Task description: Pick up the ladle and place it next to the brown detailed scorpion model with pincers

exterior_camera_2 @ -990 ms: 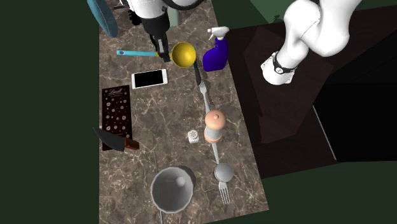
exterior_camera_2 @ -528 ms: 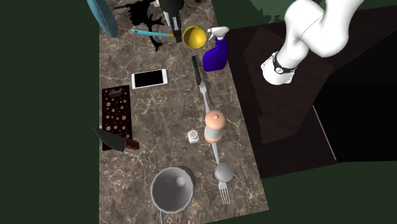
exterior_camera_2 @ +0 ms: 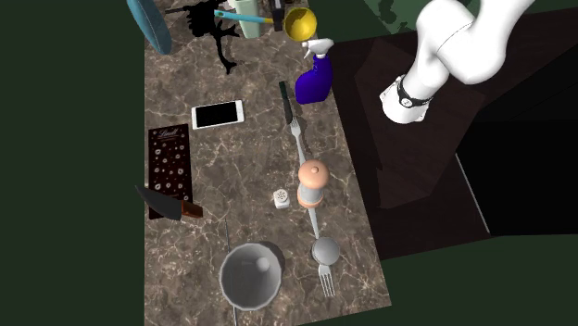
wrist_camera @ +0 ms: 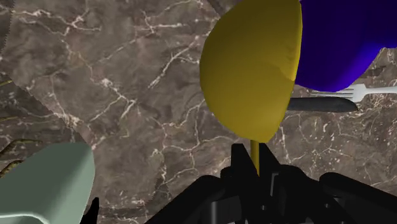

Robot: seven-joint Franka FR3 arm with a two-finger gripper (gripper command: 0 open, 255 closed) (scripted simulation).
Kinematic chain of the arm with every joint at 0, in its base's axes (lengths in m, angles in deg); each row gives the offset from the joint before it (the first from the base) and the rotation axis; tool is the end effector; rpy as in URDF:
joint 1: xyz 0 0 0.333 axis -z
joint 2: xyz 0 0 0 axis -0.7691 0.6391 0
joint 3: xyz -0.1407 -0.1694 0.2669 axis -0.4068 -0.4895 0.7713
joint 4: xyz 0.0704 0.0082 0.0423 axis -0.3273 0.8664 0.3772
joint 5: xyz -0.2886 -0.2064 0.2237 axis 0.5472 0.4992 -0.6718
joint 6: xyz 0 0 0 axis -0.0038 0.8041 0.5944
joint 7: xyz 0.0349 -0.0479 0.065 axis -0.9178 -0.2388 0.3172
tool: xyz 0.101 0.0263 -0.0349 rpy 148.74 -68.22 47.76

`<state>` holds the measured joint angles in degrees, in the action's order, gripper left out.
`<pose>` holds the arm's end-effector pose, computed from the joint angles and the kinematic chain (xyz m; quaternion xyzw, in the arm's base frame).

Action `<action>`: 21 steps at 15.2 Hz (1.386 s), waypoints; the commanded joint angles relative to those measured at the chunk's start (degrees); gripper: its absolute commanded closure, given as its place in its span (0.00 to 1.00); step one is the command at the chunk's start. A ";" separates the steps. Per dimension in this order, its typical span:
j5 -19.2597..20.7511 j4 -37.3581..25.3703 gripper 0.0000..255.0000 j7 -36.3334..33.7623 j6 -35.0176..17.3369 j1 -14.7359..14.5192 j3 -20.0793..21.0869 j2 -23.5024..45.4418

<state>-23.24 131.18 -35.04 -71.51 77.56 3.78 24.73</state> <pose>0.2373 -0.4429 0.5174 -0.9262 0.3683 -0.0177 0.0781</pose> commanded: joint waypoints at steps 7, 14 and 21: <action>5.14 2.88 1.00 8.22 1.98 5.17 -5.49 -5.17; 6.30 6.02 1.00 11.46 -1.24 6.48 -8.20 -5.08; 5.75 10.02 1.00 12.66 -6.80 6.28 -9.57 -3.24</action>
<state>-17.43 140.68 -22.67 -77.56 83.82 -5.53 21.24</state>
